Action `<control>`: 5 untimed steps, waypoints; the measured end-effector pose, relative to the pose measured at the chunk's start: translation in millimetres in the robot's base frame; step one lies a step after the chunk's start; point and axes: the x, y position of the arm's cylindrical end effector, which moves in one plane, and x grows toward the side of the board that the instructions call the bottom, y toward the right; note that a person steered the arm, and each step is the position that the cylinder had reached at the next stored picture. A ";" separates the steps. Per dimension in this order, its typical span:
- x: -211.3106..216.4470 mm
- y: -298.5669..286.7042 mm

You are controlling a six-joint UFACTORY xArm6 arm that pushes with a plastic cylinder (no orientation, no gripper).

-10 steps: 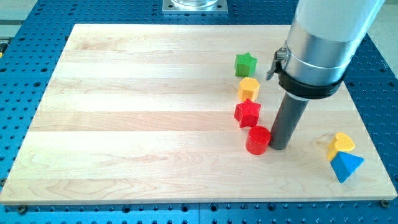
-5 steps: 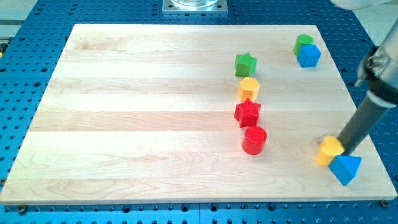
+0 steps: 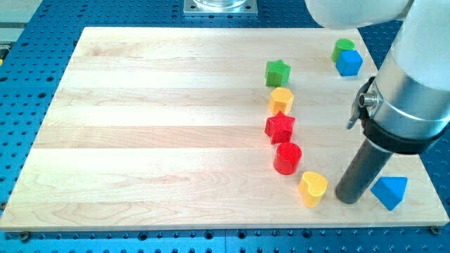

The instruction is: Push the yellow heart to the bottom of the red circle

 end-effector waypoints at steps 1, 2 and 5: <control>0.6 -13.1; 0.6 -23.8; -64.3 59.5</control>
